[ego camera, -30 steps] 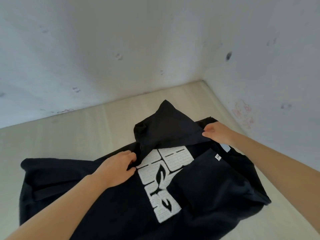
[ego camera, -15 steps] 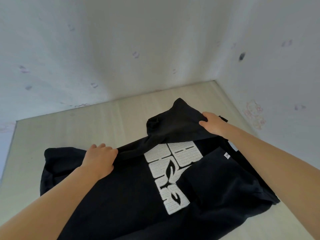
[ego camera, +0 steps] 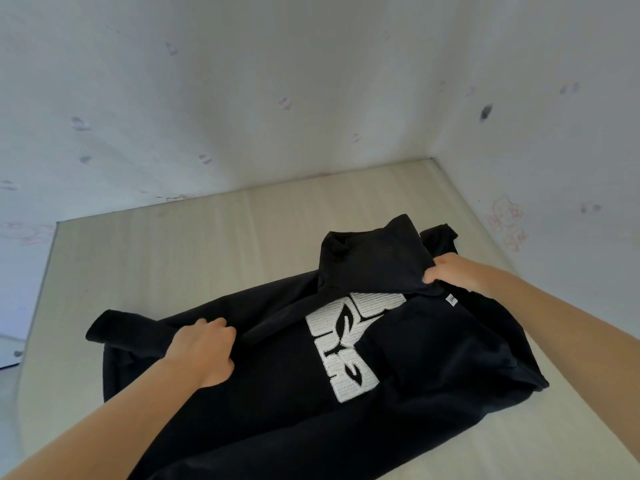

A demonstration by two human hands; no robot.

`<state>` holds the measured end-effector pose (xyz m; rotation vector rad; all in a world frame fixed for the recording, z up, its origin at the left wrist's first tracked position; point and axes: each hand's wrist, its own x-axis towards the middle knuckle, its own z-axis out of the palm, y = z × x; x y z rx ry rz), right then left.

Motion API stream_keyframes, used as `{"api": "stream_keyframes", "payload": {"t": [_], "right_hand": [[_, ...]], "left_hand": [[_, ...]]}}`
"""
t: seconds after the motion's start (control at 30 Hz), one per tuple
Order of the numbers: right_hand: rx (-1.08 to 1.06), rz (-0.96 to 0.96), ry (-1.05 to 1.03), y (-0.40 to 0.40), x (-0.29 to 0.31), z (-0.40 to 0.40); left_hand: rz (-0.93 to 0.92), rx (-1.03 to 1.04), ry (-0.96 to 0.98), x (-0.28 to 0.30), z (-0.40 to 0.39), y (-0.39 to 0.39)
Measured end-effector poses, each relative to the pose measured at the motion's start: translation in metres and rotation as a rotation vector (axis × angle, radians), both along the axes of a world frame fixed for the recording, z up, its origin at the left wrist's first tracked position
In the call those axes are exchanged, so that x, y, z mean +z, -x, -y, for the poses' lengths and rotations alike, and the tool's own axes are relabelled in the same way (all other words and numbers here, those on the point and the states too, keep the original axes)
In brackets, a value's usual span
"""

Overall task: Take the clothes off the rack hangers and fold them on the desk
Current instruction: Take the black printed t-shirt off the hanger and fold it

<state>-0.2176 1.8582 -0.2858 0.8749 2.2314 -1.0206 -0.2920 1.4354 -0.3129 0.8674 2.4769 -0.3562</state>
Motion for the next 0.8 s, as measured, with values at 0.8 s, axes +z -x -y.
{"api": "stream_keyframes", "payload": {"t": [0.8], "right_hand": [[-0.029,-0.085,-0.061,-0.039,0.015,-0.002]], "left_hand": [[0.370,0.159,0.180,0.040,-0.065,-0.021]]}}
